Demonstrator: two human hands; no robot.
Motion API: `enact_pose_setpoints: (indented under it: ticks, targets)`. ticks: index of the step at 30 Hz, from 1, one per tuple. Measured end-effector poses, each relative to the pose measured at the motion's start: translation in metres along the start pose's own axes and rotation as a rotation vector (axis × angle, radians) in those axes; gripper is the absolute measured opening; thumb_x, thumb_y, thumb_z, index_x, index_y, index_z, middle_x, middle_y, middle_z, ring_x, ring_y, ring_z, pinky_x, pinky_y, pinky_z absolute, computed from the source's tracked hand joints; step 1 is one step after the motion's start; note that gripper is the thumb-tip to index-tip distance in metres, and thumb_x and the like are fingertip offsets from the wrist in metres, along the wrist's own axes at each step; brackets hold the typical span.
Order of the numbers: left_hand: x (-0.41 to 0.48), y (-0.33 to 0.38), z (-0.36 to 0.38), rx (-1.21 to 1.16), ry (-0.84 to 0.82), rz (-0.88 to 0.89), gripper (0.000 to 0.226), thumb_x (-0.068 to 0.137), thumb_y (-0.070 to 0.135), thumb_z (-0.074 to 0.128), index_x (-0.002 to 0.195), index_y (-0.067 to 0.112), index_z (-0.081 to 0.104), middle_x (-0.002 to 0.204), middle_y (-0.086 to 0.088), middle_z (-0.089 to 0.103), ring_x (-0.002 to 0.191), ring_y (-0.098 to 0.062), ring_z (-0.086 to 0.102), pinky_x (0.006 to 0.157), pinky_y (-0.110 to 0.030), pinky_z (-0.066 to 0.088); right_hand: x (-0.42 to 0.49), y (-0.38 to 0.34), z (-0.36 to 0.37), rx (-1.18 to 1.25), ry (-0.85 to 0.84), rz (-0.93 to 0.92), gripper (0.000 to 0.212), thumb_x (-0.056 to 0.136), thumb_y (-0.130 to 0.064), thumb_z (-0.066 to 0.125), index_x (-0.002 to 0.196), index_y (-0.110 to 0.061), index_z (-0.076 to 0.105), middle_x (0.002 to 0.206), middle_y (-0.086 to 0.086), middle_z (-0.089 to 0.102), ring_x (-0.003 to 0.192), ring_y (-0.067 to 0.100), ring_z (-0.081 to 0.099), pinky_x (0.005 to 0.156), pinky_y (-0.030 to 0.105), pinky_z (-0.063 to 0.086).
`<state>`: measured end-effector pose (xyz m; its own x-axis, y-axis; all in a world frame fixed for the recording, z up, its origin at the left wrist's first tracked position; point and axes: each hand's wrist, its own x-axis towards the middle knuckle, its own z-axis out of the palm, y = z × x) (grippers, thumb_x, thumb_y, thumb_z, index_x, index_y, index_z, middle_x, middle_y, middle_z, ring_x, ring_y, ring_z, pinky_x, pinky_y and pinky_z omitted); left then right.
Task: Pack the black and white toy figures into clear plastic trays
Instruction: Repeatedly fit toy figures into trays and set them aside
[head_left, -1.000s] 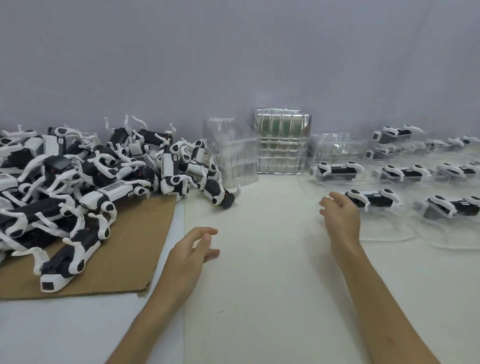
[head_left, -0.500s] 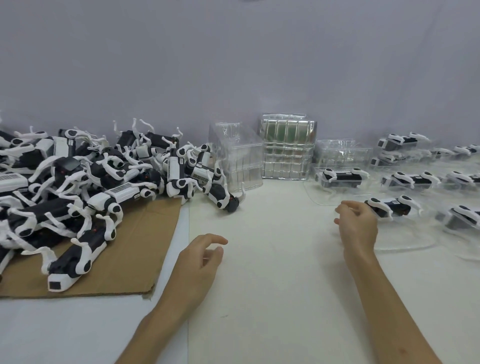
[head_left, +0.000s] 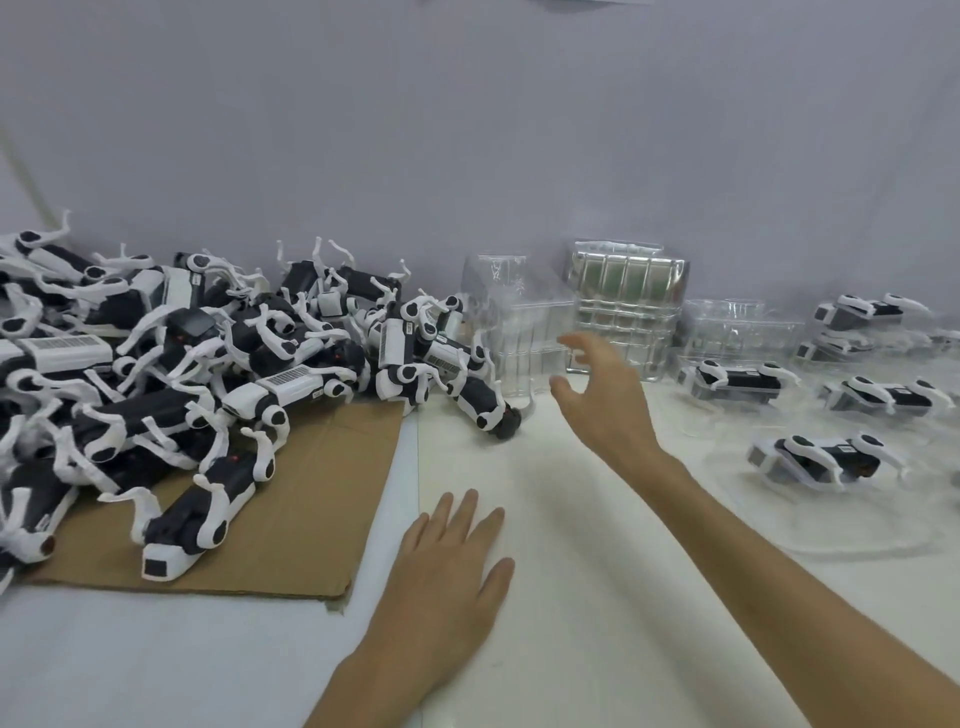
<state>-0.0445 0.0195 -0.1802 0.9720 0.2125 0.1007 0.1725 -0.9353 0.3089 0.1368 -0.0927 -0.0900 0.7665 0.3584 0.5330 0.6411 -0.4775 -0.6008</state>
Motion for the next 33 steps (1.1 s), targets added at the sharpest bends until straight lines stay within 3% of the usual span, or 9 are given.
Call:
enact_pose_setpoints:
  ticks: [3, 6, 11, 20, 22, 25, 27, 30, 33]
  targets:
    - [0.001, 0.000, 0.000, 0.004, -0.008, -0.002, 0.055, 0.104, 0.048, 0.022, 0.156, 0.038, 0.010, 0.166, 0.010, -0.007, 0.151, -0.011, -0.013, 0.120, -0.030, -0.008, 0.048, -0.009, 0.013, -0.295, -0.074, -0.162, 0.056, 0.091, -0.013, 0.061, 0.144, -0.017, 0.044, 0.148, 0.002, 0.047, 0.134, 0.024, 0.044, 0.109, 0.041, 0.034]
    - [0.003, 0.000, 0.000, 0.023, -0.019, -0.005, 0.055, 0.104, 0.048, 0.023, 0.156, 0.038, 0.010, 0.166, 0.009, -0.008, 0.152, -0.013, -0.013, 0.120, -0.031, -0.008, 0.085, -0.006, 0.026, -0.562, -0.197, -0.181, 0.065, 0.092, -0.015, 0.059, 0.151, -0.016, 0.032, 0.155, 0.003, 0.036, 0.144, 0.025, 0.030, 0.115, 0.046, 0.025]
    - [0.008, 0.002, 0.003, 0.043, -0.051, -0.012, 0.057, 0.103, 0.048, 0.025, 0.157, 0.034, 0.010, 0.166, 0.007, -0.008, 0.152, -0.016, -0.014, 0.121, -0.035, -0.007, 0.098, 0.004, 0.041, -0.808, -0.216, -0.266, 0.036, 0.093, -0.015, 0.059, 0.128, -0.022, 0.059, 0.129, 0.005, 0.053, 0.125, 0.025, 0.046, 0.106, 0.043, 0.033]
    - [0.003, 0.001, -0.001, 0.000, -0.026, 0.009, 0.054, 0.103, 0.046, 0.029, 0.155, 0.034, 0.017, 0.167, 0.006, -0.002, 0.152, -0.014, -0.010, 0.121, -0.034, -0.005, 0.057, 0.007, 0.008, -0.456, 0.184, -0.318, 0.026, 0.085, 0.000, 0.066, 0.110, -0.005, 0.063, 0.116, 0.011, 0.063, 0.107, 0.034, 0.055, 0.090, 0.043, 0.041]
    - [0.002, 0.000, -0.005, -0.046, -0.022, 0.005, 0.051, 0.103, 0.044, 0.032, 0.153, 0.034, 0.024, 0.166, 0.008, 0.003, 0.152, -0.013, -0.006, 0.121, -0.032, -0.003, 0.038, 0.002, -0.003, -0.363, 0.240, -0.359, 0.026, 0.085, -0.001, 0.069, 0.110, -0.003, 0.062, 0.113, 0.012, 0.062, 0.105, 0.032, 0.053, 0.090, 0.037, 0.039]
    - [0.000, 0.002, -0.014, -0.265, 0.098, -0.006, 0.036, 0.102, 0.042, 0.040, 0.138, 0.035, 0.045, 0.153, 0.018, 0.035, 0.146, -0.006, 0.022, 0.119, -0.026, 0.014, 0.000, -0.003, -0.018, -0.192, 0.273, -0.342, 0.030, 0.083, -0.002, 0.074, 0.110, -0.004, 0.061, 0.109, 0.009, 0.060, 0.103, 0.021, 0.044, 0.087, 0.021, 0.029]
    - [-0.002, 0.009, -0.026, -0.591, 0.228, -0.040, 0.022, 0.100, 0.042, 0.048, 0.119, 0.037, 0.059, 0.128, 0.028, 0.056, 0.123, 0.005, 0.048, 0.106, -0.027, 0.035, -0.031, -0.005, -0.024, -0.098, 0.280, -0.333, 0.029, 0.083, -0.002, 0.074, 0.109, -0.006, 0.060, 0.105, 0.001, 0.055, 0.099, 0.012, 0.040, 0.085, 0.018, 0.028]
    - [-0.003, 0.018, -0.042, -1.104, 0.343, -0.045, 0.023, 0.087, 0.052, 0.055, 0.103, 0.040, 0.066, 0.104, 0.017, 0.070, 0.098, -0.004, 0.066, 0.083, -0.026, 0.051, -0.078, -0.008, -0.020, -0.002, 0.239, -0.345, 0.028, 0.084, -0.011, 0.069, 0.111, -0.012, 0.062, 0.107, -0.010, 0.053, 0.102, 0.009, 0.043, 0.090, 0.018, 0.035]
    - [-0.003, 0.019, -0.050, -1.296, 0.431, -0.015, 0.036, 0.075, 0.058, 0.060, 0.105, 0.039, 0.066, 0.097, 0.004, 0.071, 0.088, -0.013, 0.069, 0.073, -0.027, 0.054, -0.102, -0.014, -0.010, 0.065, 0.138, -0.339, 0.028, 0.082, -0.017, 0.069, 0.110, -0.013, 0.065, 0.110, -0.012, 0.059, 0.106, 0.010, 0.052, 0.093, 0.025, 0.042]
